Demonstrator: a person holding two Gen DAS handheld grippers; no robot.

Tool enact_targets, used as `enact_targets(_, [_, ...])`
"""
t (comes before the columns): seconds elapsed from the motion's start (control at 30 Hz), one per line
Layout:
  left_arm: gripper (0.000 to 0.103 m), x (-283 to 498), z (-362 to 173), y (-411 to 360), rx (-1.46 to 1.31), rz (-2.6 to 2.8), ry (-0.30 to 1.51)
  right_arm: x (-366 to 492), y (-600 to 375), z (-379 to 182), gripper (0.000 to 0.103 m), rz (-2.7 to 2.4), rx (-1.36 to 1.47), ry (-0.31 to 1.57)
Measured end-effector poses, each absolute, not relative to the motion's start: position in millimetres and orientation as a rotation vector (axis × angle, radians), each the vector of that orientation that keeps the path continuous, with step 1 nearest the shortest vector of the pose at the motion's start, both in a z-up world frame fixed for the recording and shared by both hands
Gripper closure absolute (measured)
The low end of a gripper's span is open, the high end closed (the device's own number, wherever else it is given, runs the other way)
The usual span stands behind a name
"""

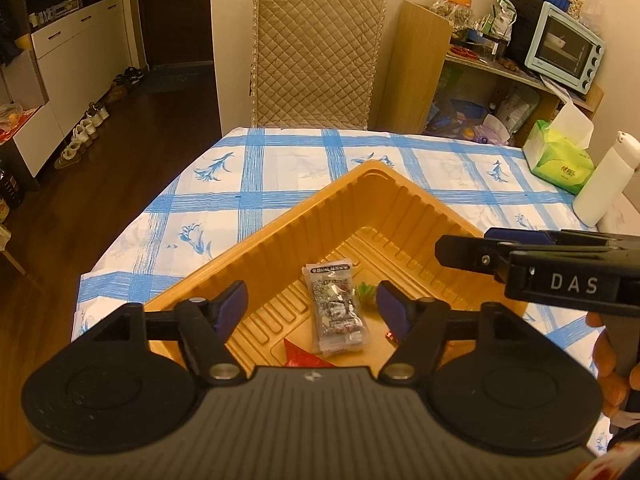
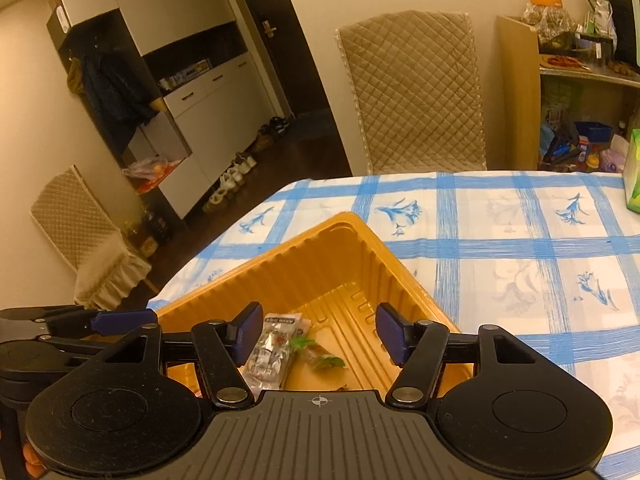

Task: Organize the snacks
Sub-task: 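Move both tools back toward the loose snacks on the table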

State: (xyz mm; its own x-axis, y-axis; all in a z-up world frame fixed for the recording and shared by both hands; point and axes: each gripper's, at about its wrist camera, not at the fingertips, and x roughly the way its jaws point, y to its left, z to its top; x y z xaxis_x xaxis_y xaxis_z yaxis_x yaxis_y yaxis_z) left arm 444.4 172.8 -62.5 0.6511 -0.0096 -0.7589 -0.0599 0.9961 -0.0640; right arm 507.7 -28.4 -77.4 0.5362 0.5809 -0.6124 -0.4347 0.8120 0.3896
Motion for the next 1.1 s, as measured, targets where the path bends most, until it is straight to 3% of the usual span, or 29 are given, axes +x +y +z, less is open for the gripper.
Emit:
enact_targets(0.07, [0.028,438.8,-58.6,171.6,-0.087,0.029,0.855,502.6,-32.1,-74.0,0.03,0.605,0.204,0.796])
enact_targets(0.27, [0.023,419.2,-44.6,169.0,-0.1,0.033,0.832,485.5,-45.9,-60.9,0.02,0.604,0.231,0.776])
enact_targets(1.1, [0.02,268.9,-1.8,124.2,-0.145,0.043,0.772,341.6,-117.3,-21.7,0.014,0.617,0.227,0.711])
